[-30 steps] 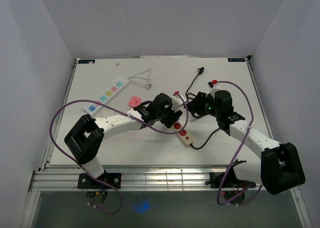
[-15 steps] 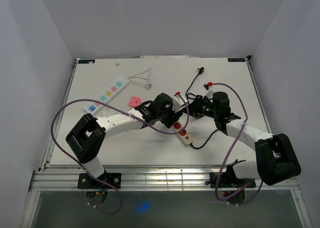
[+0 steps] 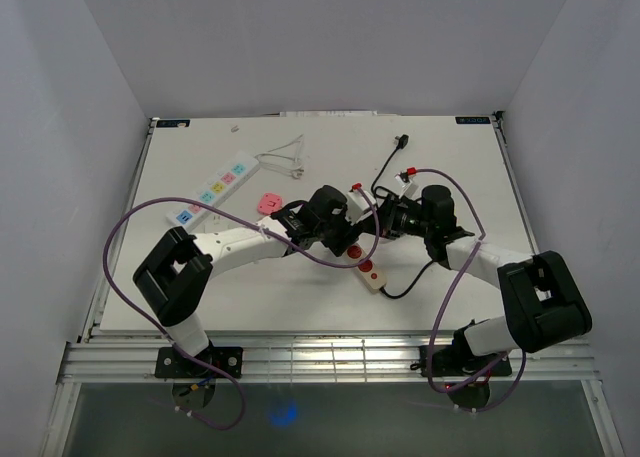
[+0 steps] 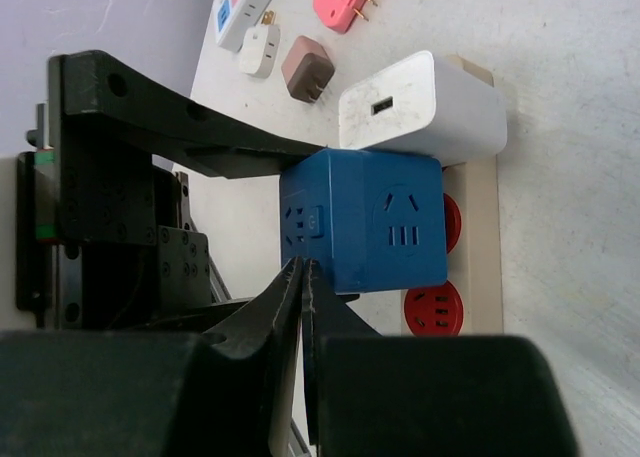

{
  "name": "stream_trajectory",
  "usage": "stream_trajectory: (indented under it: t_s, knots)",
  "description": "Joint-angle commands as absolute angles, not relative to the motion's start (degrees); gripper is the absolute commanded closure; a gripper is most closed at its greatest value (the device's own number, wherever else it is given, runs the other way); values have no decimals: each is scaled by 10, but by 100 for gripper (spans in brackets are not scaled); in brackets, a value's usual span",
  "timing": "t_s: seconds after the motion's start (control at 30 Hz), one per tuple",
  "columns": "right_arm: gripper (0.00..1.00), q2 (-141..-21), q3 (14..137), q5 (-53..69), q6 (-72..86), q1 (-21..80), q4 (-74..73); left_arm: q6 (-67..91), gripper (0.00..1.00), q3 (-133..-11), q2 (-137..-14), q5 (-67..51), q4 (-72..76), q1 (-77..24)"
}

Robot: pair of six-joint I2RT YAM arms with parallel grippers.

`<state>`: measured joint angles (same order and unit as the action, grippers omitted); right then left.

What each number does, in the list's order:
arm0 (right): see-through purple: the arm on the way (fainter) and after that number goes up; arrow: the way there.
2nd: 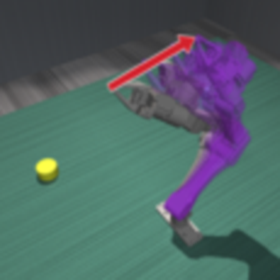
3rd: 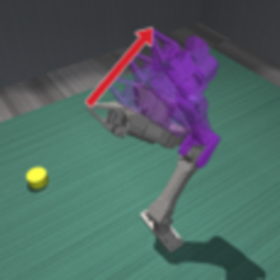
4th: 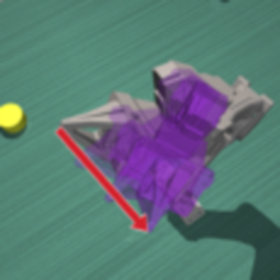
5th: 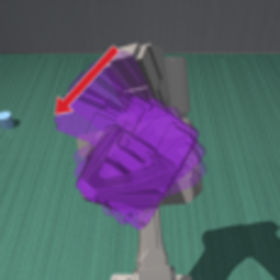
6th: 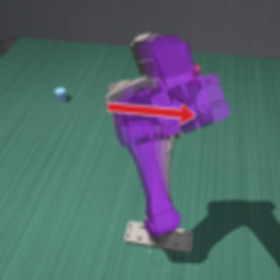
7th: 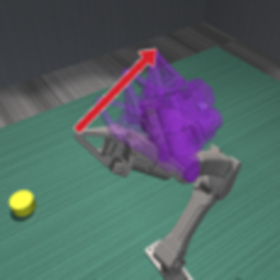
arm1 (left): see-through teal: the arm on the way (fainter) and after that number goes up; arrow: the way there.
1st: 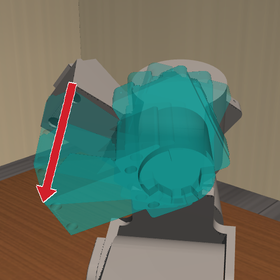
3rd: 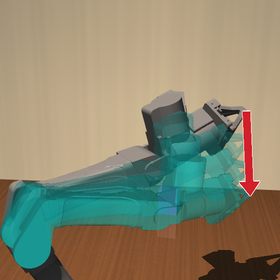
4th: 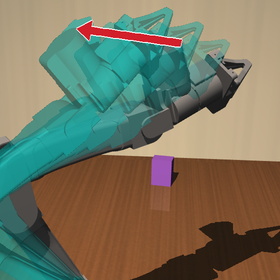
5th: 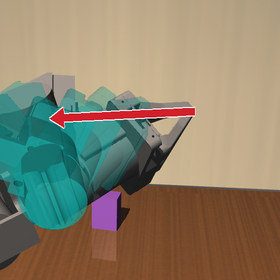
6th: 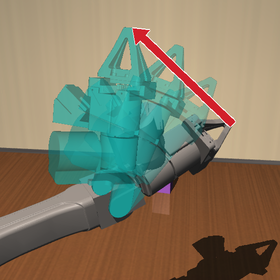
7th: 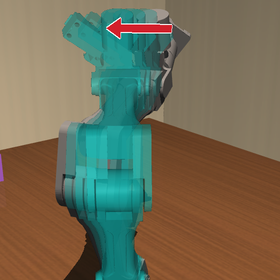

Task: Insert the plug
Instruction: Insert the plug into the socket.

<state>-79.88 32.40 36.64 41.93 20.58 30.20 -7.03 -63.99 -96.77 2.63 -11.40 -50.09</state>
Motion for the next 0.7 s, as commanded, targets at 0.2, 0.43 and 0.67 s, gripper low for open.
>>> stream_trajectory:
  t_s: [0.2,0.43,0.67]
  knots:
    - [92,-837,341,401,428,203,320,-73,100,-661,-975,43,-107,-496]
    - [92,-868,346,395,432,204,312,-70,100,-657,-971,39,-94,-496]
    - [92,-896,349,381,433,203,311,-70,100,-635,-954,33,-60,-496]
